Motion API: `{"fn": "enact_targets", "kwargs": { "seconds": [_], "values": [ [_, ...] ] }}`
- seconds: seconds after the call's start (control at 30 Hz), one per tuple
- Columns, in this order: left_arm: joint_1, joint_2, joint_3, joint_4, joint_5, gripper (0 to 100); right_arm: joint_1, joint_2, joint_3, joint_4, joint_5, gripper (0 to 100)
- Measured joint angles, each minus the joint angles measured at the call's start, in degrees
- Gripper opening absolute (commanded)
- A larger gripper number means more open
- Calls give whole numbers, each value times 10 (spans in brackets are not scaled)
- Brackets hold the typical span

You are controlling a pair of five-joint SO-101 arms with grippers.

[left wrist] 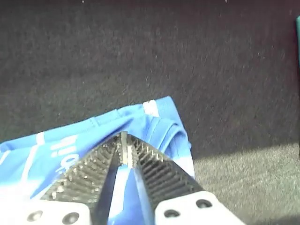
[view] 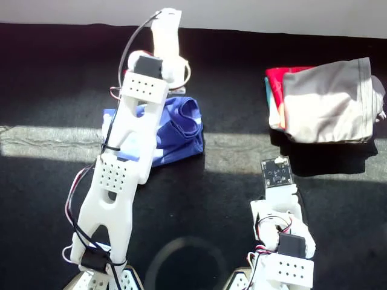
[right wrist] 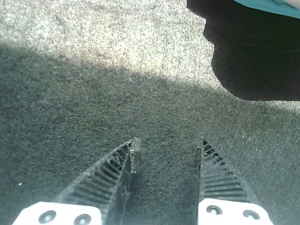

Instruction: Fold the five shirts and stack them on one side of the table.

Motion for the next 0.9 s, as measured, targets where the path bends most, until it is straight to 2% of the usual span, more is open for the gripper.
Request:
{"fn": "enact_targets", "kwargs": {
  "seconds": [0.13,0.23,0.47,0.57,0.77,0.9],
  "values": [
    [-8,0,-16,88,-59,9,0,0,0,0,0,190],
    [-20,-1,26,98,-71,9,0,0,0,0,0,190],
    [-18,-4,213,101,-74,9,0,0,0,0,0,190],
    [4,-50,289,101,-73,9,0,0,0,0,0,190],
    [99,-179,454,101,-74,9,0,0,0,0,0,190],
    [138,-237,507,101,-74,9,0,-2,0,0,0,190]
  ]
}}
